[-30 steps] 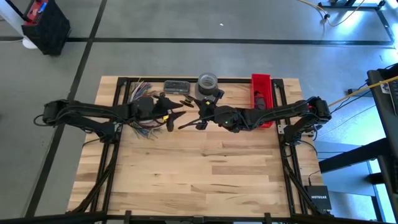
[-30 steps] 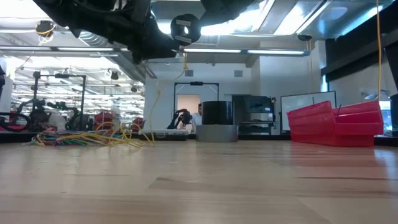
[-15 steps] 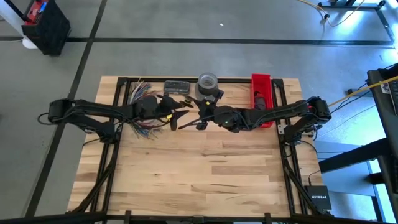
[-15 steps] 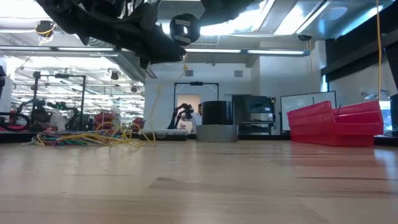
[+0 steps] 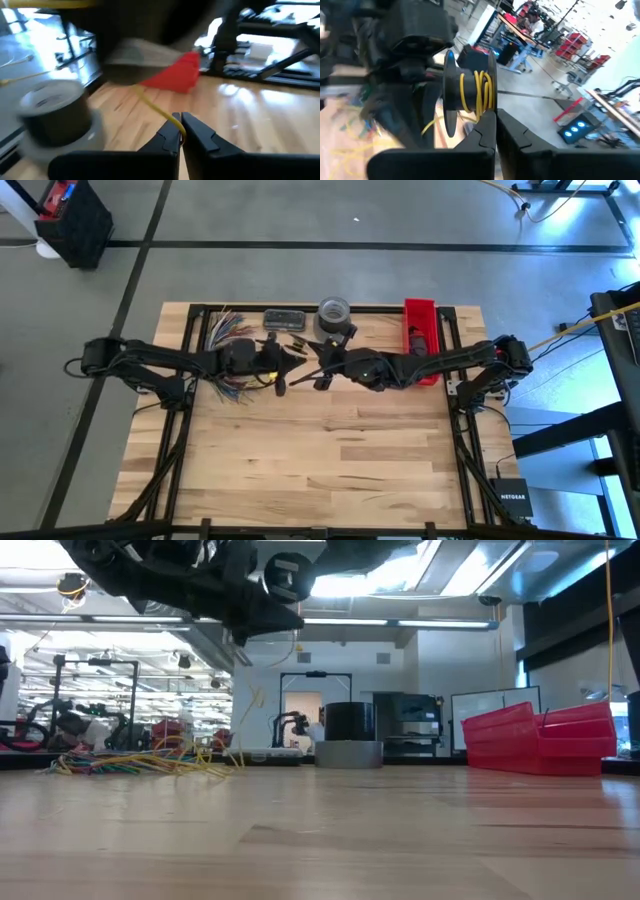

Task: Coil cords
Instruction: Uncoil the yellow wire from the spool

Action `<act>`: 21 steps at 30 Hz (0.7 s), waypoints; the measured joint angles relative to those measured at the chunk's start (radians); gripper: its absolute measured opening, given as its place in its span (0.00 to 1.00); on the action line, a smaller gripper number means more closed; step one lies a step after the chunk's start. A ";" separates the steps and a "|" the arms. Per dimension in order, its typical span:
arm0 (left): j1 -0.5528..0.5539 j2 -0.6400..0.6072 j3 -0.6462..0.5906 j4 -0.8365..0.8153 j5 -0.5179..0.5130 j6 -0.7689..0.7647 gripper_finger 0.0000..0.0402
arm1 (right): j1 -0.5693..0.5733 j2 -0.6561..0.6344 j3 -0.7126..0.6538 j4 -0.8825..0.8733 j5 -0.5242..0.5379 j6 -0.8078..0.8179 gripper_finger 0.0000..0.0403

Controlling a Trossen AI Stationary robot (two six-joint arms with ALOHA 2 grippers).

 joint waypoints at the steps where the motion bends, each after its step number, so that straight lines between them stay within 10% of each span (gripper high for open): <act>1: -0.009 0.005 0.001 0.016 0.013 0.002 0.01 | -0.001 0.000 0.000 0.011 -0.019 0.009 0.01; 13: -0.177 -0.012 0.099 -0.077 0.056 0.085 0.01 | -0.037 0.055 0.001 0.064 -0.041 0.001 0.01; 21: -0.287 -0.251 0.136 -0.365 -0.233 0.182 0.01 | -0.039 0.057 0.000 -0.055 0.118 -0.075 0.01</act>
